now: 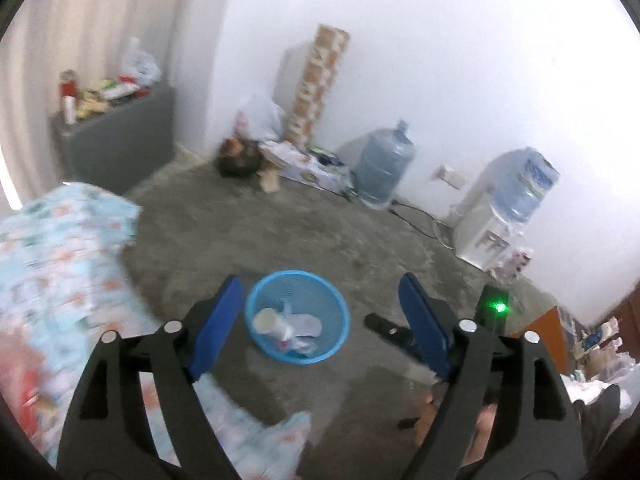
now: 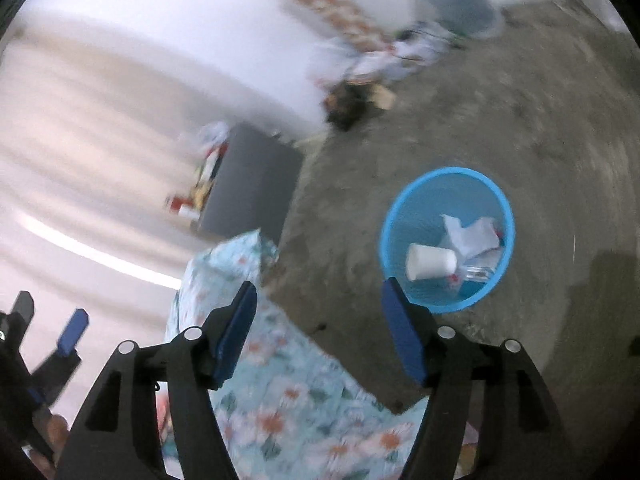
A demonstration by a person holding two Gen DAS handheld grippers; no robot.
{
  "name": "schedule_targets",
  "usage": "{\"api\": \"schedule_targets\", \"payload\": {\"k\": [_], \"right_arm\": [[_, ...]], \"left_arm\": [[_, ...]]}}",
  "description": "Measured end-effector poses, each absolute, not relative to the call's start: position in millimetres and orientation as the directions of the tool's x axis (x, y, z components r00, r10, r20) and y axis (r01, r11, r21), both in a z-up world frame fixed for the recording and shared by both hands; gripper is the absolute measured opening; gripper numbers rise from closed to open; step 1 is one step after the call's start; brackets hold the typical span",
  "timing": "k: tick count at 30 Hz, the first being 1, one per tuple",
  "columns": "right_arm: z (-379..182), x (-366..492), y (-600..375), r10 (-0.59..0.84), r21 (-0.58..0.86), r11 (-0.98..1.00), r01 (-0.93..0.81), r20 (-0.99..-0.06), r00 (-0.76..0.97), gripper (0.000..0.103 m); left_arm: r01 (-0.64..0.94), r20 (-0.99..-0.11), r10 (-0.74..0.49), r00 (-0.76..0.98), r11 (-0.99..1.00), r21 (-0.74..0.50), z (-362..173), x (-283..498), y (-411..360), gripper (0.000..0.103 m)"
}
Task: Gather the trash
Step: 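Move both tools back over the bed toward the snack bags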
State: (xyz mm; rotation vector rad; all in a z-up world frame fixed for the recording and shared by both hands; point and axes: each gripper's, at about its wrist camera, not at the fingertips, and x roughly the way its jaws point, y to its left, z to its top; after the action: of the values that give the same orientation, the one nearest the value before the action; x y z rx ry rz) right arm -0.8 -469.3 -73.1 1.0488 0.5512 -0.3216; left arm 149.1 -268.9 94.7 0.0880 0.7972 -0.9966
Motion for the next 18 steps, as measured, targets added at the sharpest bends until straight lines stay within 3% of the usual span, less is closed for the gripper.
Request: {"api": "schedule_targets", "payload": {"k": [5, 12, 18], "right_arm": [[-37, 15, -421, 0.123, 0.685, 0.617, 0.388, -0.571, 0.812, 0.069], [-6, 33, -366, 0.224, 0.637, 0.725, 0.262, -0.577, 0.785, 0.069], [13, 59, -316, 0.336, 0.626, 0.765, 0.153, -0.590, 0.734, 0.069]], "left_arm": [[0.720, -0.610, -0.683, 0.401, 0.647, -0.251, 114, 140, -174, 0.083], [0.523, -0.543, -0.550, 0.635, 0.823, -0.222, 137, 141, -23, 0.083], [0.358, -0.510, -0.459, 0.727, 0.888, -0.289, 128, 139, 79, 0.083]]}}
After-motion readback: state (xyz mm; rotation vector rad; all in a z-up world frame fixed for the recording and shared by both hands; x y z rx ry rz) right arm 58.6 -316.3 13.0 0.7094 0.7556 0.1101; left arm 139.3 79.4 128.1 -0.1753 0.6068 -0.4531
